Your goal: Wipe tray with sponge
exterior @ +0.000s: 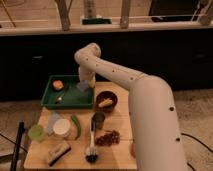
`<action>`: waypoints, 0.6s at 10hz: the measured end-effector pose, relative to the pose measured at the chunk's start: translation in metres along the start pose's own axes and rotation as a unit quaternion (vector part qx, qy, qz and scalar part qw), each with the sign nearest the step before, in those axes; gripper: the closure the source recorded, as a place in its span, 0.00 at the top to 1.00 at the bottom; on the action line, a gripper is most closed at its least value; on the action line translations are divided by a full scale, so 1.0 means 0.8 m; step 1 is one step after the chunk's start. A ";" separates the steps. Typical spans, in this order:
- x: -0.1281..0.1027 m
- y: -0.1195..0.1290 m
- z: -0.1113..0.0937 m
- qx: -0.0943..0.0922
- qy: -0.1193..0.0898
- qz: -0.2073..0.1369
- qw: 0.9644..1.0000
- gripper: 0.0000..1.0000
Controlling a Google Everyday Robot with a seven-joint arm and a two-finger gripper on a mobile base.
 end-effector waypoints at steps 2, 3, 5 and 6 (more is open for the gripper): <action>-0.016 -0.025 0.017 -0.004 -0.015 -0.037 0.999 0.00; -0.022 -0.033 0.025 -0.006 -0.023 -0.049 0.999 0.00; -0.027 -0.044 0.047 -0.013 -0.043 -0.069 0.997 0.00; -0.026 -0.043 0.060 -0.018 -0.056 -0.072 0.996 0.00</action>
